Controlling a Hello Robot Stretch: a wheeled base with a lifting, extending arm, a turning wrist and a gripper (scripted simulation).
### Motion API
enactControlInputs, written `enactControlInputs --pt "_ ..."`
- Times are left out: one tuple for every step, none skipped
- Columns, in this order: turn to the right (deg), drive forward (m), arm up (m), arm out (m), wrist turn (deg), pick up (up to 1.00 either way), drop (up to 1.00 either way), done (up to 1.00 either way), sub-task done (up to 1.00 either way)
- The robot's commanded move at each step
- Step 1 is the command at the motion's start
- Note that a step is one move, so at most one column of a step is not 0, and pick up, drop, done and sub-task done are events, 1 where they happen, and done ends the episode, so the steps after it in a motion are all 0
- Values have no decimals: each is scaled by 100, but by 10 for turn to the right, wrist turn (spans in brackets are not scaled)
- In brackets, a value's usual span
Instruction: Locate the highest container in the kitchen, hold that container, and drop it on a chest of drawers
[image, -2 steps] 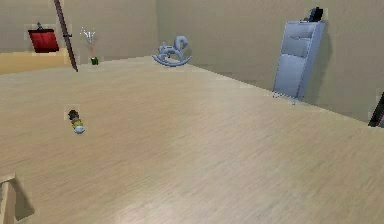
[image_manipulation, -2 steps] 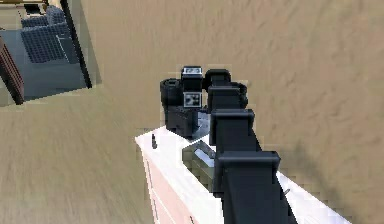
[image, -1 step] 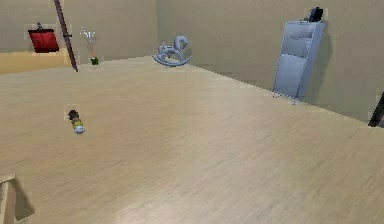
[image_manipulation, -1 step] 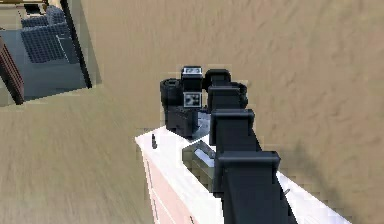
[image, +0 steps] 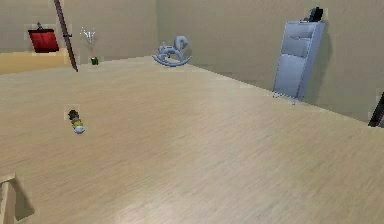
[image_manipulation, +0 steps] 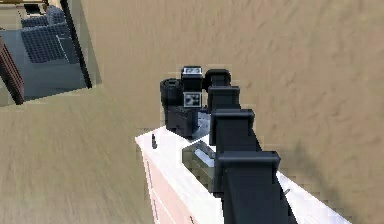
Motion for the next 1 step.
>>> enactControlInputs --pt "0 0 0 -10 0 0 0 0 0"
